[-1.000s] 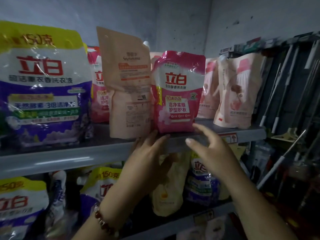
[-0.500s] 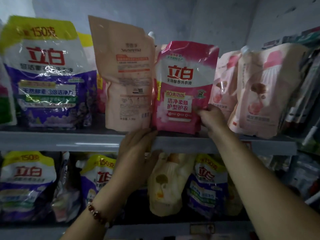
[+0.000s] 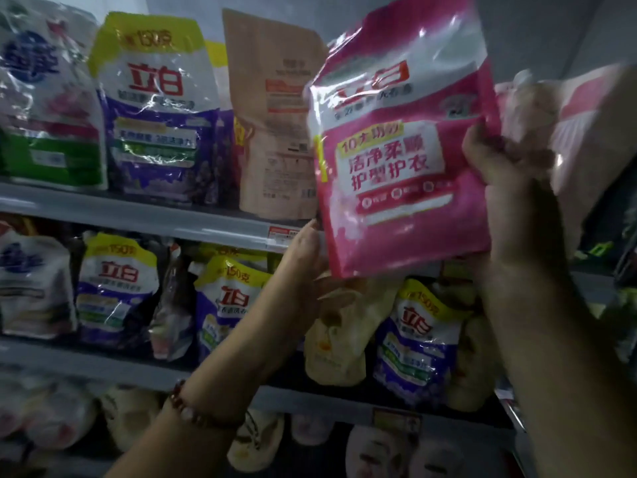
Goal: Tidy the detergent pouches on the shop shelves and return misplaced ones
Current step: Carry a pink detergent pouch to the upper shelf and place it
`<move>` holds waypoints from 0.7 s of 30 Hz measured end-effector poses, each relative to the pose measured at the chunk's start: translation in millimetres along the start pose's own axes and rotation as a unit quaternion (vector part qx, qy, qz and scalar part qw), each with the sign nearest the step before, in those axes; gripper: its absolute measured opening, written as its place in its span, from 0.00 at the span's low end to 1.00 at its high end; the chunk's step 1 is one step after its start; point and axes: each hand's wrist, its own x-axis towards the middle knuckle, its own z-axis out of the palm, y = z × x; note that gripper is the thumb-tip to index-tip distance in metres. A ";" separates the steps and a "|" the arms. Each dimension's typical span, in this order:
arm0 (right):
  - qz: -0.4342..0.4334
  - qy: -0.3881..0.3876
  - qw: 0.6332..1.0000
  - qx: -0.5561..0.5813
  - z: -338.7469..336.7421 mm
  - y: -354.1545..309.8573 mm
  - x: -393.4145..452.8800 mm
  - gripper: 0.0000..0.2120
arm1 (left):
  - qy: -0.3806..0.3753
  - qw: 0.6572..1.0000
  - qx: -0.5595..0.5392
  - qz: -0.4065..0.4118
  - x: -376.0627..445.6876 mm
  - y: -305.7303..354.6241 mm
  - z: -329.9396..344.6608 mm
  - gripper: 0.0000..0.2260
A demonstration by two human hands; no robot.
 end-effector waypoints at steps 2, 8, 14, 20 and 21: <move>0.052 -0.064 0.997 -0.001 6.5 9.6 -29.9 0.12 | -0.035 0.995 -0.095 0.012 -23.0 2.9 -3.1 0.25; 0.179 -0.133 0.973 0.064 48.3 64.7 -121.2 0.09 | 0.116 0.984 -0.128 -0.053 -101.2 -33.2 -53.5 0.29; 0.359 -0.206 0.910 0.036 90.3 118.4 -189.0 0.14 | 0.199 0.979 -0.032 -0.019 -183.8 -33.3 -115.2 0.18; 0.544 -0.227 0.800 0.110 136.0 163.5 -268.2 0.22 | 0.232 0.961 0.128 -0.075 -256.0 -38.4 -148.1 0.22; 0.573 -0.214 0.782 0.123 142.6 170.0 -282.9 0.22 | 0.226 0.957 0.160 -0.086 -265.8 -41.7 -152.4 0.25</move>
